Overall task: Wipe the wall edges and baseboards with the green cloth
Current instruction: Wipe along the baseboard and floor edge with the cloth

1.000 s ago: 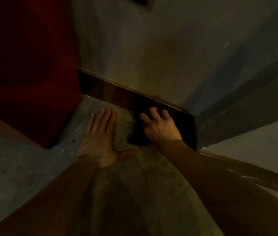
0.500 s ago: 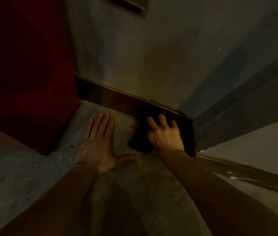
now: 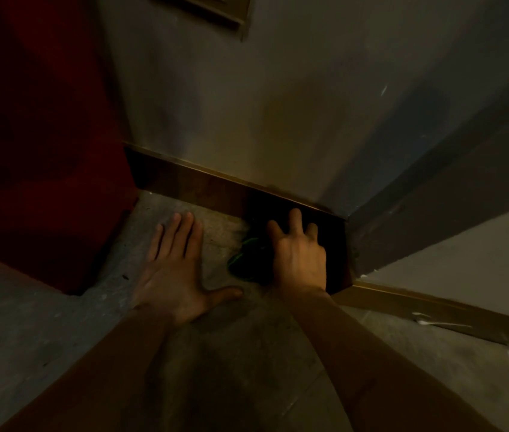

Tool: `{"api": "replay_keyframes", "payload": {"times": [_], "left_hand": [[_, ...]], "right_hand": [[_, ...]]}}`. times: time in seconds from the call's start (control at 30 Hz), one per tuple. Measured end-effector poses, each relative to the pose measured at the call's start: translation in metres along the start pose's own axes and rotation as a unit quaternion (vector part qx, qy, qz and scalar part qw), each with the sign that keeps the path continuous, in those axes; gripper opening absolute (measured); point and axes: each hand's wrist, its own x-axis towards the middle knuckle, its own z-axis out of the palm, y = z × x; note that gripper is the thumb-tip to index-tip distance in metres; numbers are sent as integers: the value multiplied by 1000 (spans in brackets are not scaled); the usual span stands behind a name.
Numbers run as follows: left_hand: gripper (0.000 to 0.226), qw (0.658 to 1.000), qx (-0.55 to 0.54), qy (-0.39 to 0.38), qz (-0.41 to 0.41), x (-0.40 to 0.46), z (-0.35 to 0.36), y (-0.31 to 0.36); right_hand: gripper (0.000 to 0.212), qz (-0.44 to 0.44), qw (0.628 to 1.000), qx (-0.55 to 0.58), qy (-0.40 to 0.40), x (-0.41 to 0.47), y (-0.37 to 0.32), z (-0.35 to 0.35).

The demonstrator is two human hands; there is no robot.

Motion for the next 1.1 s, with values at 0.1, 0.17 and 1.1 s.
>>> {"api": "replay_keyframes", "payload": {"times": [0.1,0.17,1.1], "left_hand": [[136,1000,4,1,-1,0,0,1],[137,1000,6,0,-1,0,-1,1],[122,989,-104,10,109,-19,-55,8]], "right_hand": [[50,12,999,31,5,-1,-2,-1],[50,15,999,45,12,-2,-1,0],[55,-48,980,186,44,-71,-36,-39]]}}
